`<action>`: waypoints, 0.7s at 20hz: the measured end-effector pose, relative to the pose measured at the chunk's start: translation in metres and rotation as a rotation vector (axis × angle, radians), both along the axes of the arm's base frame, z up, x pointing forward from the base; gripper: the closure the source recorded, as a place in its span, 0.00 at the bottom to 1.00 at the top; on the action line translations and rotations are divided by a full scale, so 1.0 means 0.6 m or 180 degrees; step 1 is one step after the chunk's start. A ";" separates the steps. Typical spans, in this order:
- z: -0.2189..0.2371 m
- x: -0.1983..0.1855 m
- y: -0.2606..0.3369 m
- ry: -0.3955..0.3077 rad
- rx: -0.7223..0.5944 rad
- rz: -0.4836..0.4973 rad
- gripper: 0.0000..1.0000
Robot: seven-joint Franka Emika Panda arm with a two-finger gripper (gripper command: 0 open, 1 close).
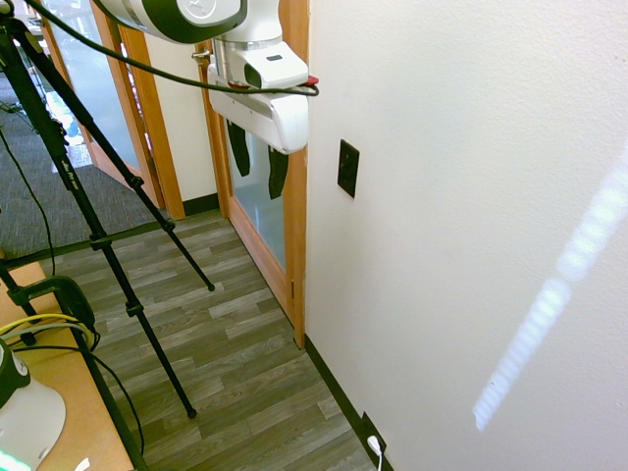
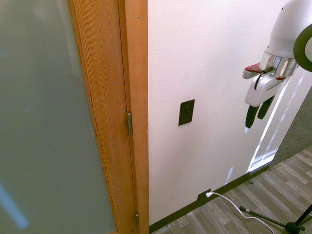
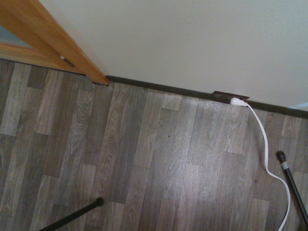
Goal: Turn off the light
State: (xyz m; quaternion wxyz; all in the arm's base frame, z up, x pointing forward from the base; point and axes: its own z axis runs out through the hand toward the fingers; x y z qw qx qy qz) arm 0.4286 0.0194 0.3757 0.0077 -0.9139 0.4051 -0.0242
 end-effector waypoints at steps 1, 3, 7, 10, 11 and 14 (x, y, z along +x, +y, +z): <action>-0.001 0.000 0.000 0.0006 0.0000 0.0000 0.00; 0.004 0.001 0.008 -0.0041 -0.0014 -0.0066 0.00; 0.032 0.030 0.084 -0.0549 -0.0074 -0.0392 0.00; -0.001 0.090 0.113 -0.0891 -0.0099 -0.0621 0.00; -0.022 0.113 0.114 -0.0960 -0.0105 -0.0693 0.00; -0.072 0.173 0.106 -0.1210 -0.0155 -0.0842 0.00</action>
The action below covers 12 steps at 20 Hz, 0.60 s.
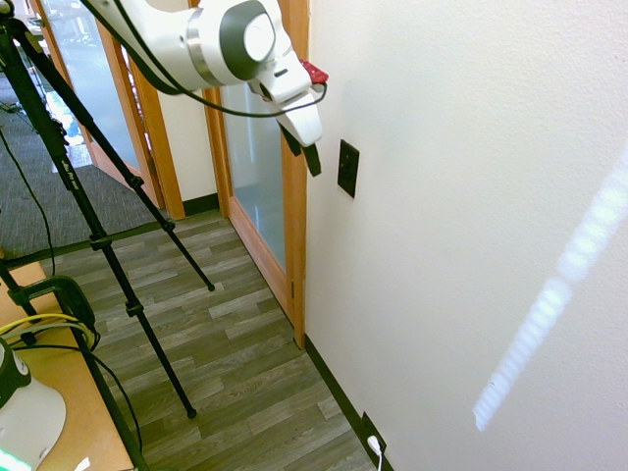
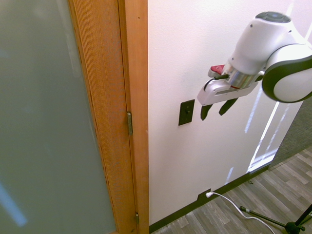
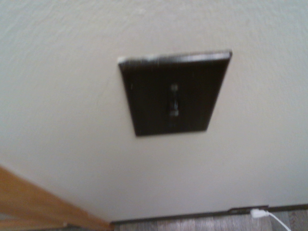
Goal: Turn off the light
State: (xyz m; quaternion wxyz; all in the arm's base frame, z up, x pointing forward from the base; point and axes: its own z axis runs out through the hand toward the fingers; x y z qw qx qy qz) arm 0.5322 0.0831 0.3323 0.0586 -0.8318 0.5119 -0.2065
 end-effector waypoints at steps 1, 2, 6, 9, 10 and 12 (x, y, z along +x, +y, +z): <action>-0.008 0.016 0.000 -0.0071 -0.0042 -0.0049 1.00; -0.011 0.029 0.002 -0.0151 -0.0089 -0.0096 1.00; -0.025 0.060 0.040 -0.0374 -0.0206 -0.0155 1.00; -0.053 0.085 0.045 -0.0407 -0.0190 -0.0140 1.00; -0.063 0.089 0.040 -0.0420 -0.0181 -0.0142 1.00; -0.073 0.097 0.030 -0.0445 -0.0170 -0.0186 1.00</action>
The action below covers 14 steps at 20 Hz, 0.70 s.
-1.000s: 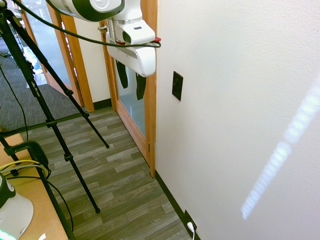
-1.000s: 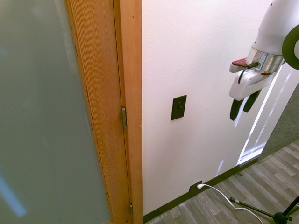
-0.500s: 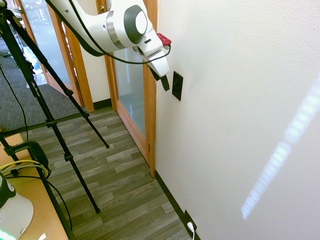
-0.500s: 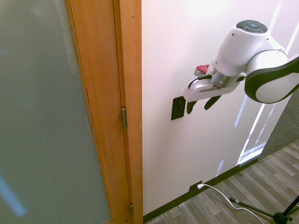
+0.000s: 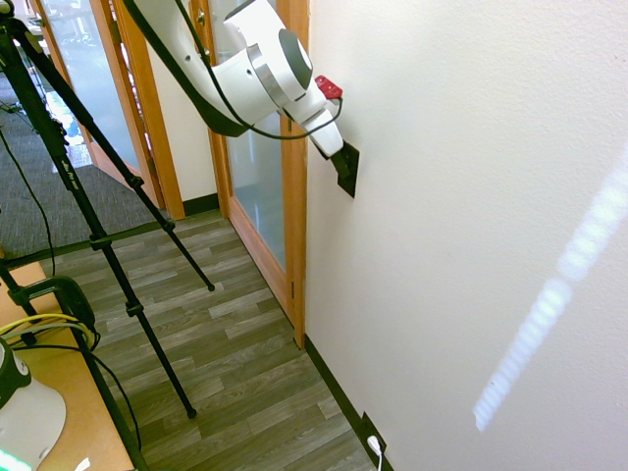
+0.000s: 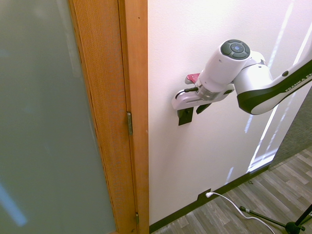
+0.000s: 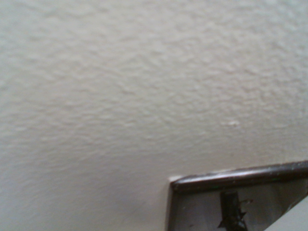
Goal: Turn off the light
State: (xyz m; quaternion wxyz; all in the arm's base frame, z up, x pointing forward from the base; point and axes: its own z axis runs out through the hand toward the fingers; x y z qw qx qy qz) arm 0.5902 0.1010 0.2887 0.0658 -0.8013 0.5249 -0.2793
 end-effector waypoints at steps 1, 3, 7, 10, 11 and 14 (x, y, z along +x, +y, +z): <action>0.001 0.004 -0.002 -0.0018 0.0012 -0.0010 1.00; 0.007 0.009 -0.005 -0.0065 0.0047 -0.0017 1.00; 0.009 0.009 -0.005 -0.0102 0.0103 -0.0011 1.00; 0.010 0.007 -0.007 -0.0146 0.0206 0.0004 1.00; 0.010 0.006 -0.008 -0.0162 0.0244 0.0009 1.00; 0.009 0.003 -0.012 -0.0189 0.0317 0.0030 1.00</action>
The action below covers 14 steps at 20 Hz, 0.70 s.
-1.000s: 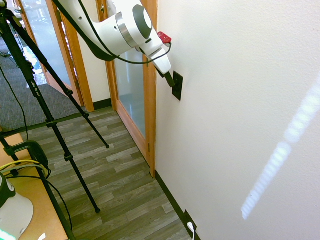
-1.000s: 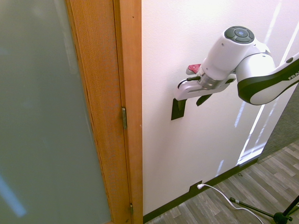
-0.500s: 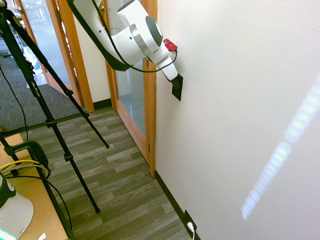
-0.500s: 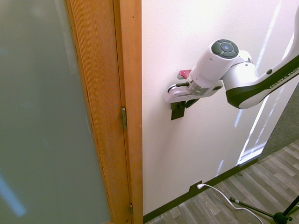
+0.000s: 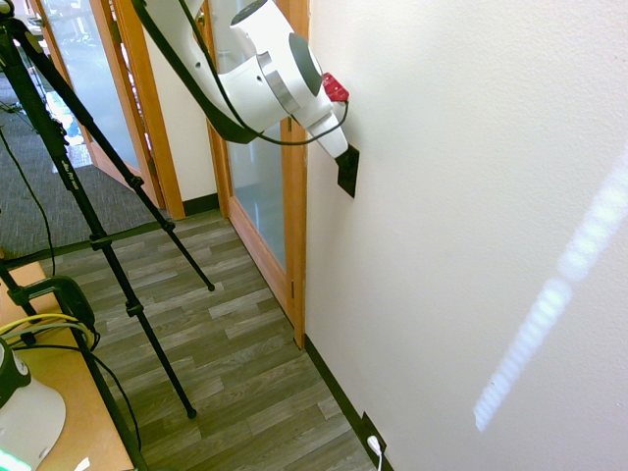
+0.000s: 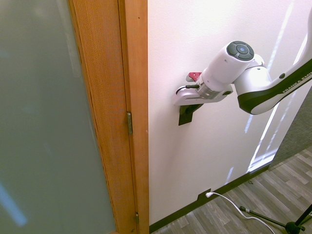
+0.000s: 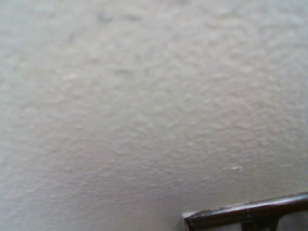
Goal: Turn off the light
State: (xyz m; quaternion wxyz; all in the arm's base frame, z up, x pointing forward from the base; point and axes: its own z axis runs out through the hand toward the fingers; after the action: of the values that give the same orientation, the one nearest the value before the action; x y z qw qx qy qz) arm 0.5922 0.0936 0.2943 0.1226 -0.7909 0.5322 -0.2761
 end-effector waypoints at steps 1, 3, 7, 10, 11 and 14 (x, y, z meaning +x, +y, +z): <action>0.000 -0.001 -0.002 -0.0009 0.0023 0.0009 1.00; -0.001 -0.002 -0.004 -0.0016 0.0045 0.0016 1.00; -0.002 -0.005 -0.007 -0.0006 0.0041 0.0006 1.00; -0.001 -0.012 -0.030 -0.0015 -0.0046 -0.0006 1.00; 0.001 -0.014 -0.029 -0.0044 -0.0077 0.0037 1.00; 0.007 -0.017 -0.025 -0.0098 -0.0094 0.0079 1.00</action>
State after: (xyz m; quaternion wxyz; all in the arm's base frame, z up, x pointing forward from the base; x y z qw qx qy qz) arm 0.5819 0.0785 0.2988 0.1224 -0.7949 0.5162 -0.2945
